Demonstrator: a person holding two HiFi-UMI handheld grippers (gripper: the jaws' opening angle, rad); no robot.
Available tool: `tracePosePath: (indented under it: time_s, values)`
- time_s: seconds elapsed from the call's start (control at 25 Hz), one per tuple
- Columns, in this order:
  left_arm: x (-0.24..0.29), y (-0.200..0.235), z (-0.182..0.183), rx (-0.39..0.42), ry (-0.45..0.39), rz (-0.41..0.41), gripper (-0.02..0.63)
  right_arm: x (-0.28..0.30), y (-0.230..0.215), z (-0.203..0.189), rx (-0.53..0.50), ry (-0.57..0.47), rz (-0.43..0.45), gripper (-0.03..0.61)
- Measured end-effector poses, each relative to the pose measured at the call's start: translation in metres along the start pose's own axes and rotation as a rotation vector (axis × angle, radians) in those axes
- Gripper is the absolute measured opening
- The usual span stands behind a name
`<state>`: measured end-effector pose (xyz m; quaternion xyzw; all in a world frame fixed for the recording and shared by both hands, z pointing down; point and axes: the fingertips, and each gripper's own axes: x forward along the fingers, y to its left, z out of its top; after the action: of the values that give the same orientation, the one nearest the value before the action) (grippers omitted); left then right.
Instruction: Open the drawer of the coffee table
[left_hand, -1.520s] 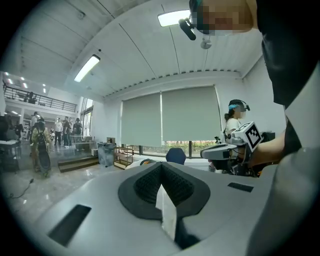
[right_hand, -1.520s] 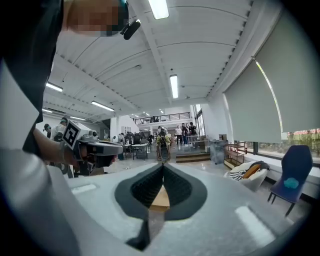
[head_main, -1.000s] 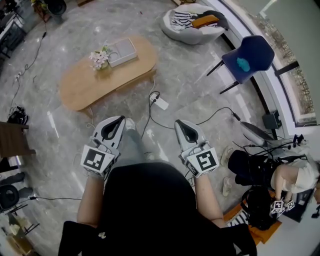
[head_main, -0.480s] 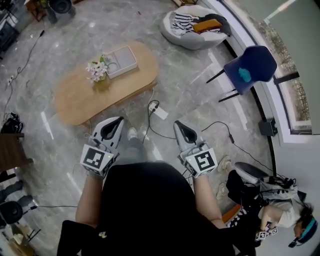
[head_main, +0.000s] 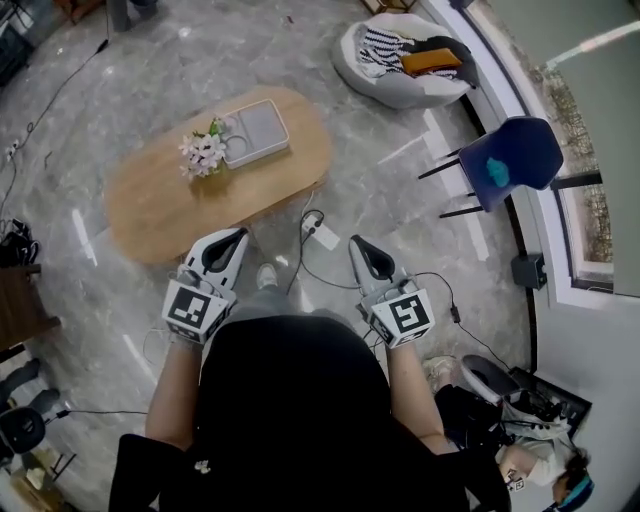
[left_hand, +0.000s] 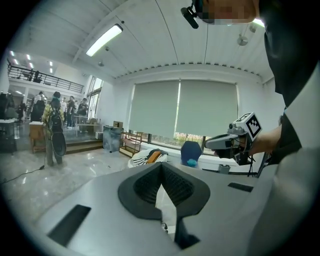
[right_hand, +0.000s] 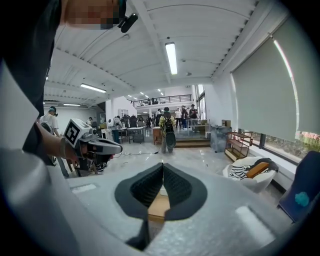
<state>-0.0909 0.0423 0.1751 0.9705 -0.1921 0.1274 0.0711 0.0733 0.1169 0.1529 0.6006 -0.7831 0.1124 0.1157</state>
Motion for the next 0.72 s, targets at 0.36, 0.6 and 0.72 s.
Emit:
tracePosePath:
  time_s: [0.36,0.6,0.72]
  values:
    - [0.006,0.055,-0.025,-0.054,0.053,0.074,0.006,0.066,-0.016,-0.003,-0.016,0.081,0.059,-0.002]
    - [0.016,0.074,-0.056,-0.111,0.108,0.142,0.006,0.101,-0.033,-0.018,-0.061,0.141,0.119,0.0]
    - [0.023,0.076,-0.072,-0.14,0.143,0.179,0.006,0.113,-0.046,-0.031,-0.067,0.174,0.16,0.0]
